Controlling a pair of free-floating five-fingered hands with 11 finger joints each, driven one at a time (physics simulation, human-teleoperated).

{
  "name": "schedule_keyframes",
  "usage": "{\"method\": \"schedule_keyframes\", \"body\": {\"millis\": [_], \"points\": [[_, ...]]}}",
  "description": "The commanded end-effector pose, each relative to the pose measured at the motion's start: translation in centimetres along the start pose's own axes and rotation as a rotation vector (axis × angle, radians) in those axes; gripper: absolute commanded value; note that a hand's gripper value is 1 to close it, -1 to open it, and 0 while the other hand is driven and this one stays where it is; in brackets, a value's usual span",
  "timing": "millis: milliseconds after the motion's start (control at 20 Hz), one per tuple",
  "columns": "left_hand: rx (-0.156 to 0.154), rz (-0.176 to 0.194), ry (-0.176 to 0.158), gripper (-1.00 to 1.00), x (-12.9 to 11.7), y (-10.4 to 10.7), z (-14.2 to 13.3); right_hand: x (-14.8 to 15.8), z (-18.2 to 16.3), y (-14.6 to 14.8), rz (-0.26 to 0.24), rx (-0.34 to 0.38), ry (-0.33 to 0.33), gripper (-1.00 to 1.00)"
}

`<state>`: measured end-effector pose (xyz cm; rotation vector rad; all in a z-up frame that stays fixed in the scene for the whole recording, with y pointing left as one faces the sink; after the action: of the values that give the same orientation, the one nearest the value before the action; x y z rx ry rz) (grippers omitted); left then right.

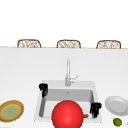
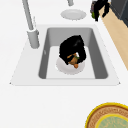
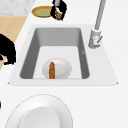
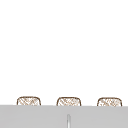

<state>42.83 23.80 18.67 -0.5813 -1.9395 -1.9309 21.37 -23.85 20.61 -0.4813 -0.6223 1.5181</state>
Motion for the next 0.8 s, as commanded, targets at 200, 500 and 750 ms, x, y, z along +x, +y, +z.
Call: {"method": "schedule_keyframes", "body": {"millis": [200,500,750], "points": [[0.01,0.005,0.02,1.0,2.9,-1.0,4.5,0.0,0.0,0.0,0.0,0.0,0.0,0.0],[0.012,0.002,0.026,1.0,5.3,-1.9,7.7,0.0,0.0,0.0,0.0,0.0,0.0,0.0],[0.008,0.02,0.022,1.0,7.9,-2.2,10.5,0.0,0.0,0.0,0.0,0.0,0.0,0.0]]}}
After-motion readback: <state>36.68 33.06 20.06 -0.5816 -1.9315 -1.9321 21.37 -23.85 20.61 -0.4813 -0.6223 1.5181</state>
